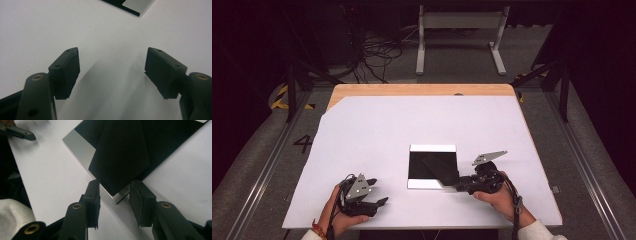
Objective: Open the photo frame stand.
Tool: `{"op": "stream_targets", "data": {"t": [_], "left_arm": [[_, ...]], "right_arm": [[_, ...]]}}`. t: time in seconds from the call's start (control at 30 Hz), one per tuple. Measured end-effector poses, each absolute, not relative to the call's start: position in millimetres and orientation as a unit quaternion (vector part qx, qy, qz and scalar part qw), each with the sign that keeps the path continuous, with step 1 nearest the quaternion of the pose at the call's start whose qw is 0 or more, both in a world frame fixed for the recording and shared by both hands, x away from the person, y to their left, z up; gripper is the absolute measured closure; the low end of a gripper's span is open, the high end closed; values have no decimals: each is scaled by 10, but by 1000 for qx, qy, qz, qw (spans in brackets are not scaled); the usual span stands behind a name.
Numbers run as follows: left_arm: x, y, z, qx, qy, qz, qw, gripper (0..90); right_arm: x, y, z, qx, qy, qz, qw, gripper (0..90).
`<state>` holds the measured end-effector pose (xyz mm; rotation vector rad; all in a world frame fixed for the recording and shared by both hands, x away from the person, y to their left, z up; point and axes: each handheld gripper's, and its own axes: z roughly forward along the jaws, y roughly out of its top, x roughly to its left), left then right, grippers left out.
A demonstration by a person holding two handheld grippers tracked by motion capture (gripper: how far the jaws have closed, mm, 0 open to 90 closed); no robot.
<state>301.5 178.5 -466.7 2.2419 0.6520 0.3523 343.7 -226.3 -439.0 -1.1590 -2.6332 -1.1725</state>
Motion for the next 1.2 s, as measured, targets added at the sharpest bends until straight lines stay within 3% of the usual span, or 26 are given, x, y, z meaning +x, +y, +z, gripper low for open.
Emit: {"op": "stream_targets", "data": {"t": [0.17, 0.63, 1.2], "left_arm": [[3023, 1795, -4666, 878, 259, 137, 380, 289], [3032, 1768, -4679, 881, 256, 134, 374, 276], [3122, 1667, -4648, 880, 251, 120, 384, 245]], "right_arm": [[3473, -2253, -4417, -373, -840, -394, 23, 576], [3602, -2307, -4508, -422, -781, -450, 99, 540], [3720, -2208, -4616, -453, -747, -471, 121, 526]]}}
